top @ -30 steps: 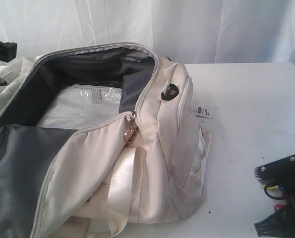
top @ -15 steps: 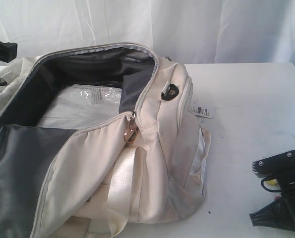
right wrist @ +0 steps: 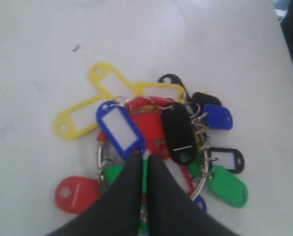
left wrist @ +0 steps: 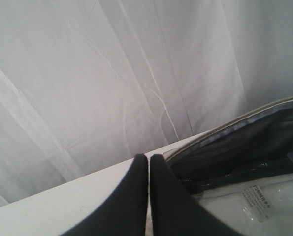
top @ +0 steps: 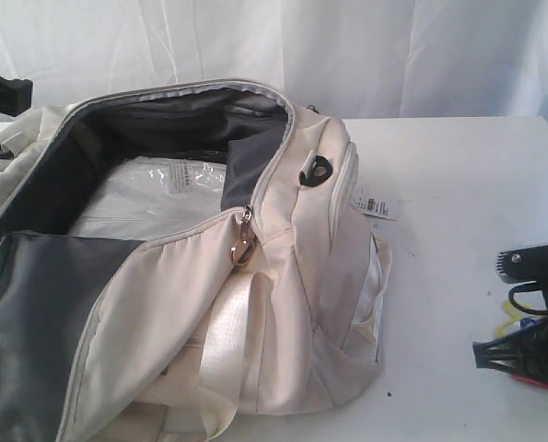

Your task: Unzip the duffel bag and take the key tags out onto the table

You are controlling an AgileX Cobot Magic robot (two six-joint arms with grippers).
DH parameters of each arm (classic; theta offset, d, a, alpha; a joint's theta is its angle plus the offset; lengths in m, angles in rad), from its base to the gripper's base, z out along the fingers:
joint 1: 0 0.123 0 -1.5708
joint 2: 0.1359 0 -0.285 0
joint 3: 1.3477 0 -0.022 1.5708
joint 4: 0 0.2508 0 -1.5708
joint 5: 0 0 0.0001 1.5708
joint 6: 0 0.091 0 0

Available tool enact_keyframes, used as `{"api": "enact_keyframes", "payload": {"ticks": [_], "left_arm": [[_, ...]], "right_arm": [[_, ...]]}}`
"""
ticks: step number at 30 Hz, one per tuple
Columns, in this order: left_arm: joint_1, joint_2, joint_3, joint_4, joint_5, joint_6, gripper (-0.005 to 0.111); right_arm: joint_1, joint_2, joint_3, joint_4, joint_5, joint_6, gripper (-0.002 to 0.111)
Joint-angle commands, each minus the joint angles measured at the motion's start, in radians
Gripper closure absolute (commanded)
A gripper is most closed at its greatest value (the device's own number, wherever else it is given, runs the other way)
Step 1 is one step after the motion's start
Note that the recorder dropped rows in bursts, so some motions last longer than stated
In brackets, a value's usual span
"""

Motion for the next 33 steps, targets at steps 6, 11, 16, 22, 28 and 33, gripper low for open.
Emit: {"api": "enact_keyframes", "payload": {"ticks": [6,11,16,22,28,33], "left_arm": [[-0.002,-0.008,0.006,0.013,-0.015,-0.001,0.098],[-0.002,-0.008,0.006,0.013,-0.017,-0.001,0.098],[-0.002,-0.008,0.006,0.013,-0.017,-0.001,0.098],[-0.002,-0.008,0.006,0.013,-0.017,-0.001,0.098],[-0.002,-0.008,0.006,0.013,-0.017,-0.001,0.098],[-0.002,-0.008,0.006,0.013,-0.017,-0.001,0.098]], "right_arm": [[-0.086,0.128,0.002,-0.005,0.027,0.014,0.105],[-0.122,0.189,0.002,-0.009,-0.066,0.045,0.105],[-0.133,0.231,-0.002,-0.081,-0.206,0.072,0.105],[-0.133,0.263,-0.063,-0.136,-0.380,0.072,0.105],[-0.133,0.265,-0.149,-0.137,-0.486,0.065,0.105],[-0.133,0.265,-0.193,-0.137,-0.580,0.045,0.105]]}}
